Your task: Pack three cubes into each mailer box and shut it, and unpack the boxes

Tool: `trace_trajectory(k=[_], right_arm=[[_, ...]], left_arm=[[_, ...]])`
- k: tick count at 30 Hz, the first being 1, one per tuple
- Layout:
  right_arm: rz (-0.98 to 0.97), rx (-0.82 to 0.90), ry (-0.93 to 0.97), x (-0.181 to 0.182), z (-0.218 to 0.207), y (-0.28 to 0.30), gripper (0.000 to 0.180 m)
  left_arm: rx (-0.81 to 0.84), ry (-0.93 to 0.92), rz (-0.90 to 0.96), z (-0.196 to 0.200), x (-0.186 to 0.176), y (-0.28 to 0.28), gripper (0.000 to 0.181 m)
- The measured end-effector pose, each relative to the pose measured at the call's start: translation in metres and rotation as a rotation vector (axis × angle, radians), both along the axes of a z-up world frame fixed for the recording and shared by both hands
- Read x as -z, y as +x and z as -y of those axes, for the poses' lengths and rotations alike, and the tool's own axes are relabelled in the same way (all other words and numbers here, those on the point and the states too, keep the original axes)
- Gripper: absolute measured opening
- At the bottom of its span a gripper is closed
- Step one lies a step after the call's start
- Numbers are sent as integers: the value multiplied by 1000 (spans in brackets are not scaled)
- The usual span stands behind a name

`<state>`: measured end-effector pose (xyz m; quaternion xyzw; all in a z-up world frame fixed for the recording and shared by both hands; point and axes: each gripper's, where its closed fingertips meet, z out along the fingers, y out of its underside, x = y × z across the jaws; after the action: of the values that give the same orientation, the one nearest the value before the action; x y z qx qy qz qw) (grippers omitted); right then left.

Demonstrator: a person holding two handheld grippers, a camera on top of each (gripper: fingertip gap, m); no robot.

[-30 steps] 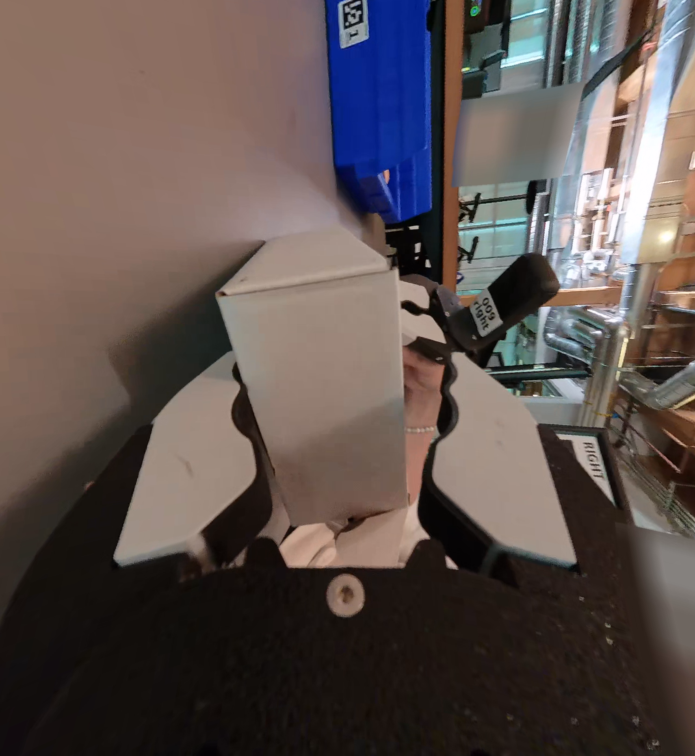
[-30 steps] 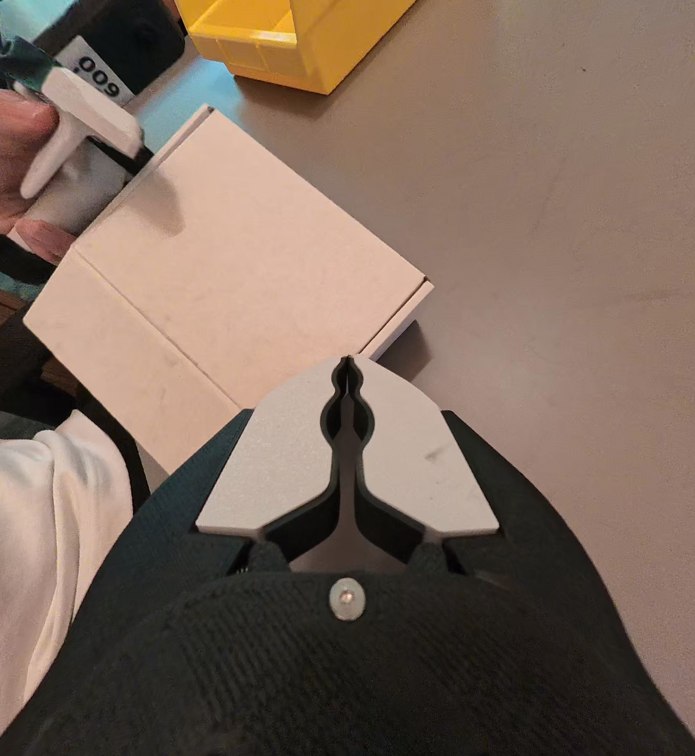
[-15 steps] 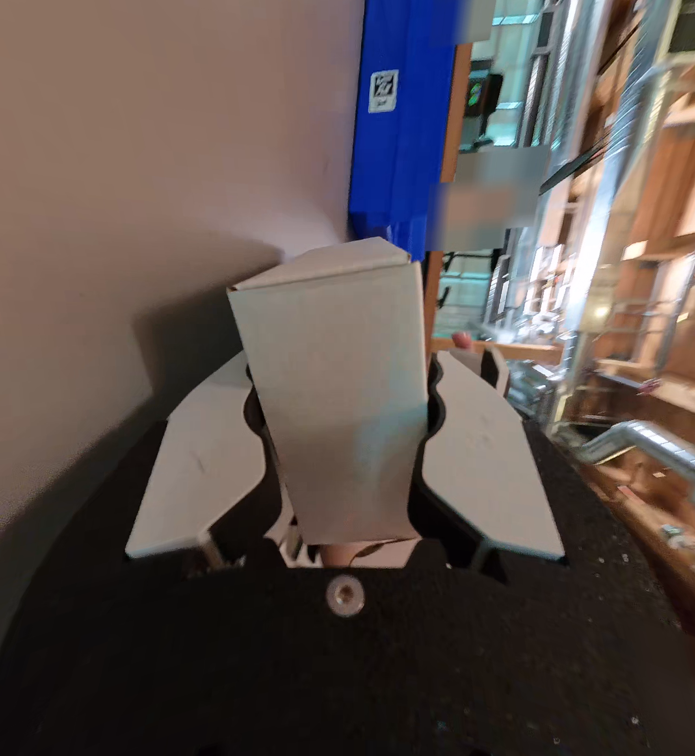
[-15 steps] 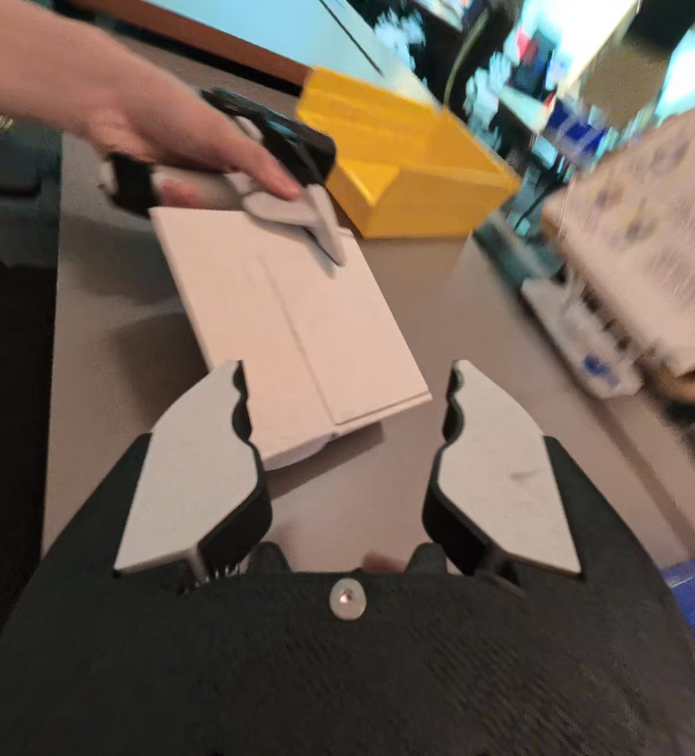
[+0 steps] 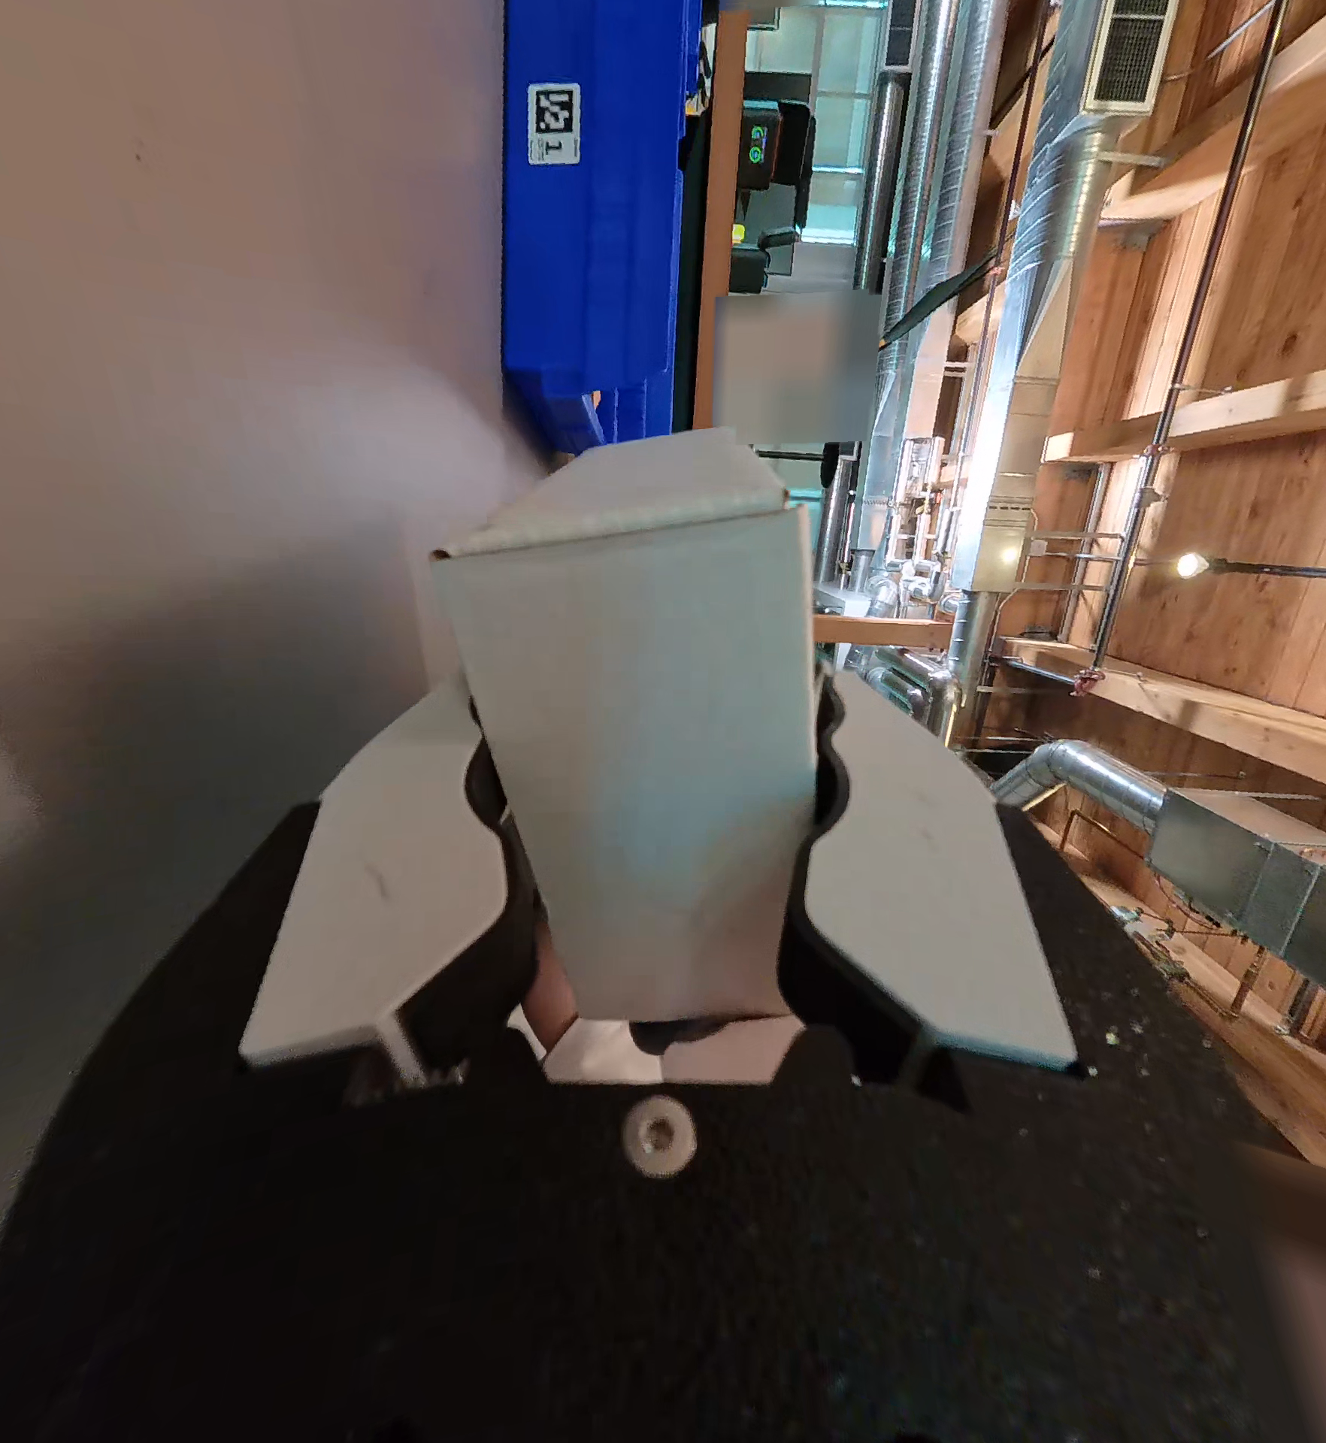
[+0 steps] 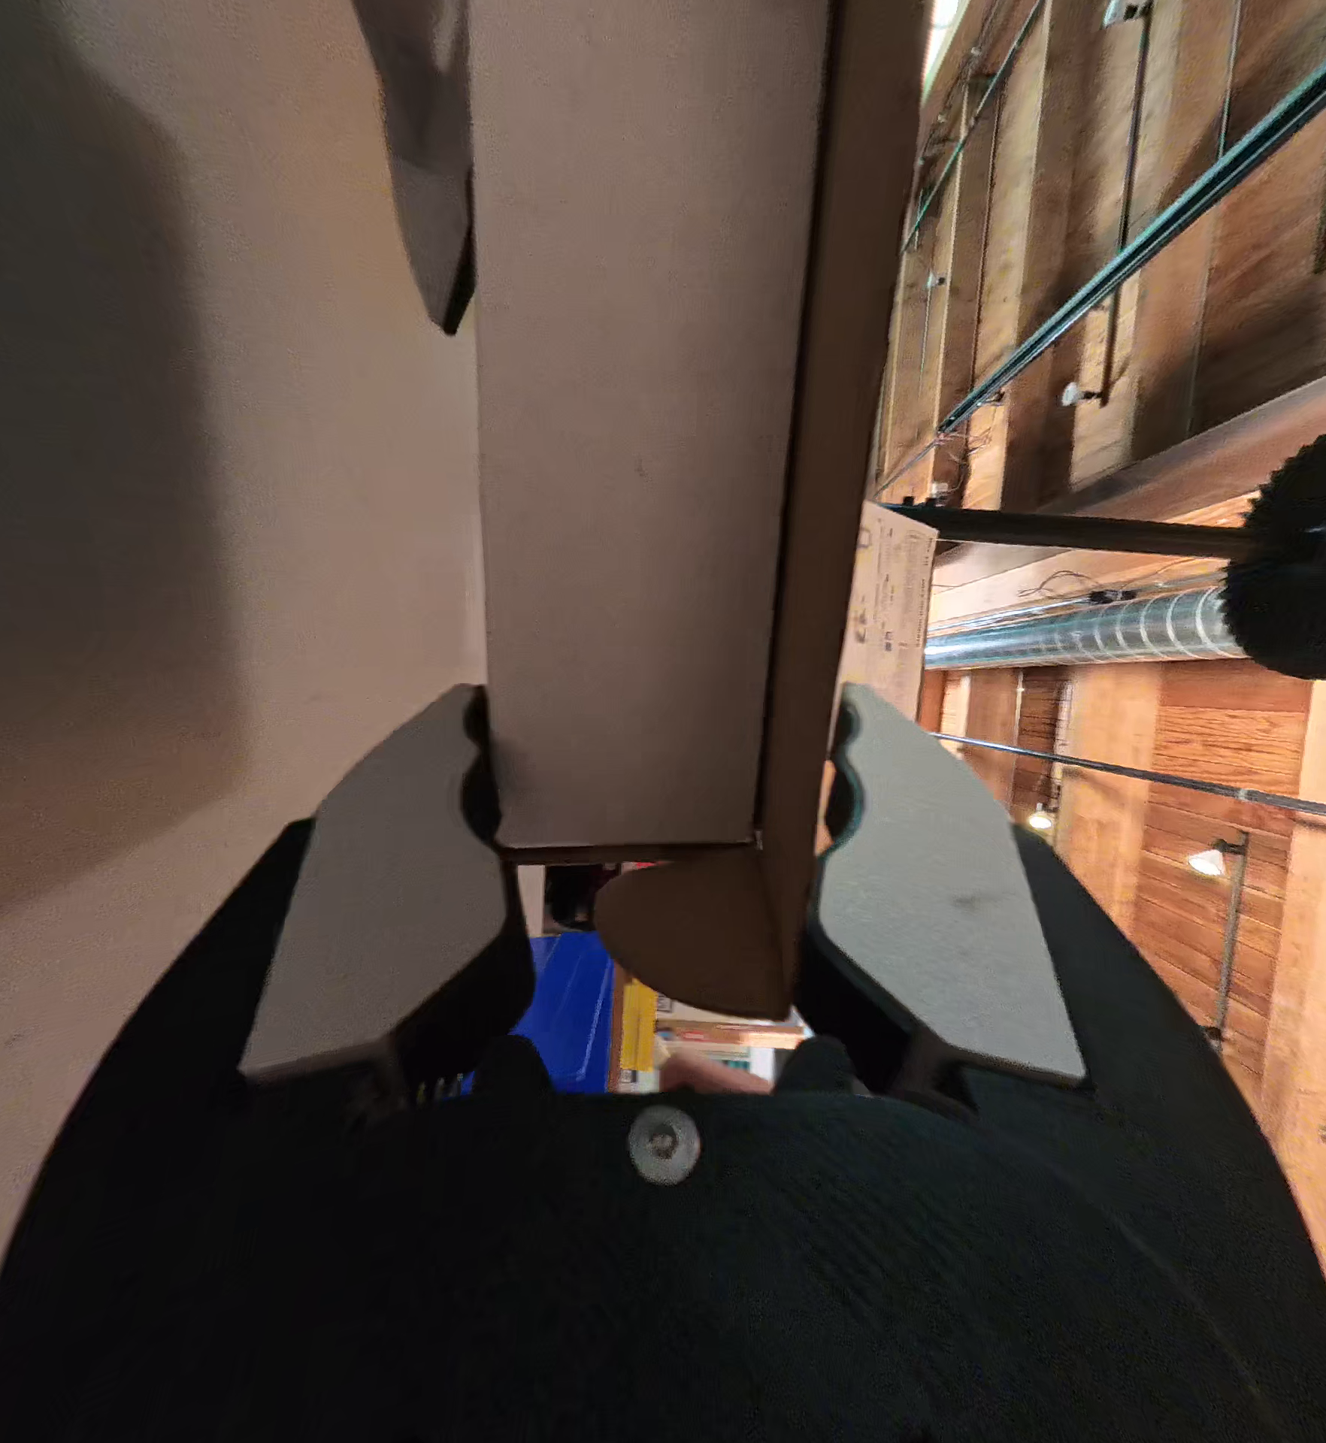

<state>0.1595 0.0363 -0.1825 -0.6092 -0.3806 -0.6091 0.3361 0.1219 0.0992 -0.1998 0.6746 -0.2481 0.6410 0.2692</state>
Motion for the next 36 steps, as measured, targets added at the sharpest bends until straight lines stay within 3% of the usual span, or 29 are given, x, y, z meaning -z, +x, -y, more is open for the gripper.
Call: trace_trajectory(k=[2, 5, 7, 10, 15, 20, 22, 27, 30, 34, 36], right_arm=[[16, -3, -32, 3, 1, -1, 68], [-34, 11, -71, 2, 2, -4, 64], [-121, 32, -150, 5, 6, -4, 64], [-316, 70, -189, -3, 15, 0, 63], [-660, 138, -429, -1, 34, 11, 64], [-1048, 133, -669, 18, 37, 15, 65], [-1170, 157, -739, 27, 36, 16, 65], [-1292, 260, -837, 52, 30, 20, 65], [-1303, 259, -839, 57, 25, 15, 65], [-1231, 242, -887, 59, 27, 12, 65], [-1211, 255, -916, 59, 29, 12, 65]], left_arm=[[8, 9, 17, 1, -2, -1, 77], [42, 116, 61, -1, 1, -4, 86], [18, 235, 96, -10, 3, -2, 99], [-45, 399, 246, -22, -17, -4, 102], [-153, 830, 544, -34, -66, -14, 85], [-106, 1158, 700, -12, -72, -24, 67], [-71, 1283, 675, -8, -56, -23, 55], [-1, 1476, 531, -7, -16, -16, 49], [-34, 1526, 349, -23, 0, -12, 39], [-85, 1500, 296, -26, -3, -4, 38], [-77, 1496, 298, -24, -7, -1, 19]])
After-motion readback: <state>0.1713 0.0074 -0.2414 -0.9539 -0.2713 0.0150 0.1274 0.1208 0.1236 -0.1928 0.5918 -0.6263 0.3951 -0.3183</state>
